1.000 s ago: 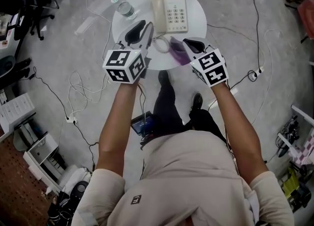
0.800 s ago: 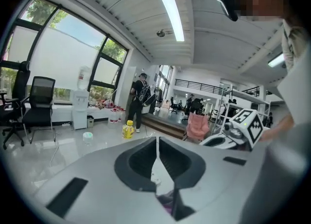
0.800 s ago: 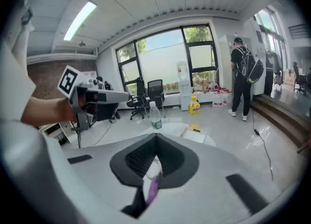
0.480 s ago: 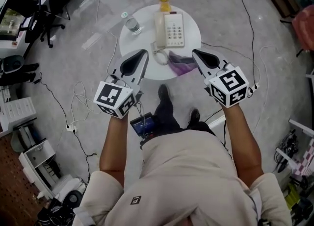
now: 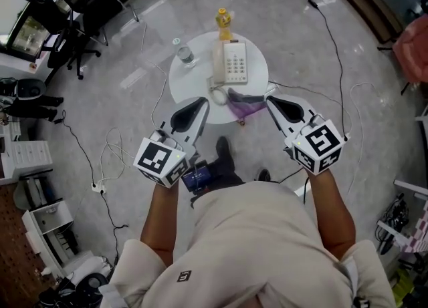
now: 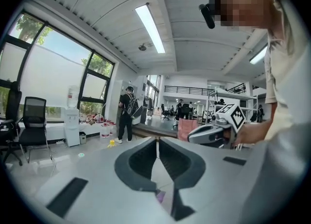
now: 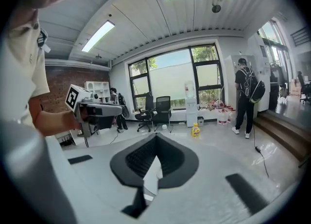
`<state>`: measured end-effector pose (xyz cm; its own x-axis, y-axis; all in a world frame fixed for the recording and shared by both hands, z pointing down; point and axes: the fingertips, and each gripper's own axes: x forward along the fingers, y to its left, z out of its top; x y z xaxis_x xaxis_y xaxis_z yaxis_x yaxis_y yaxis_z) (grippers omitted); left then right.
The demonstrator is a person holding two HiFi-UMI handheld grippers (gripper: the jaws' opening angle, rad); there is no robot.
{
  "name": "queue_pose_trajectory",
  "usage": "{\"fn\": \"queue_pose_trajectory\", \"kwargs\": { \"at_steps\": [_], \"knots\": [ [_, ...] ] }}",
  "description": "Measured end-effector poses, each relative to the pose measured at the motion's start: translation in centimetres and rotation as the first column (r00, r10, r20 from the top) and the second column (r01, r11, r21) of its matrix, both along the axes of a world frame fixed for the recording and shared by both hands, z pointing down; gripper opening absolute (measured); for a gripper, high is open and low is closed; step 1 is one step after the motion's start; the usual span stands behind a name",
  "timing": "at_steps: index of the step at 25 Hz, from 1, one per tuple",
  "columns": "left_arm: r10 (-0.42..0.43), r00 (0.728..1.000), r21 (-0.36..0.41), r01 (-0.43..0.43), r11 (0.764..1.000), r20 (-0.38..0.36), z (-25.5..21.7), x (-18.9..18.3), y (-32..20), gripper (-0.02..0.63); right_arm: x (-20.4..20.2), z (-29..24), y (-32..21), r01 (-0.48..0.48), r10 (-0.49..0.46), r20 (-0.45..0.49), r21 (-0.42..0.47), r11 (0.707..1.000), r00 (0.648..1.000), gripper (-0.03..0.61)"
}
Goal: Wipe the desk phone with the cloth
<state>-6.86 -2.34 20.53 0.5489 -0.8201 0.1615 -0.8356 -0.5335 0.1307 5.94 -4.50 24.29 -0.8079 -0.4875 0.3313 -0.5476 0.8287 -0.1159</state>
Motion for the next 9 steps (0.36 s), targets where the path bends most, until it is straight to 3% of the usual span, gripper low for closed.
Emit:
{"fn": "queue_pose_trajectory", "kwargs": {
  "at_steps": [9],
  "knots": [
    [0.019,1.0,0.023,-0.019,1.0,-0.008,-3.3,5.9,6.7,0.018,5.6,-3.9,6.4,0.01,-0.01,0.001,0.047,0.999,1.0,-0.011]
  ]
}}
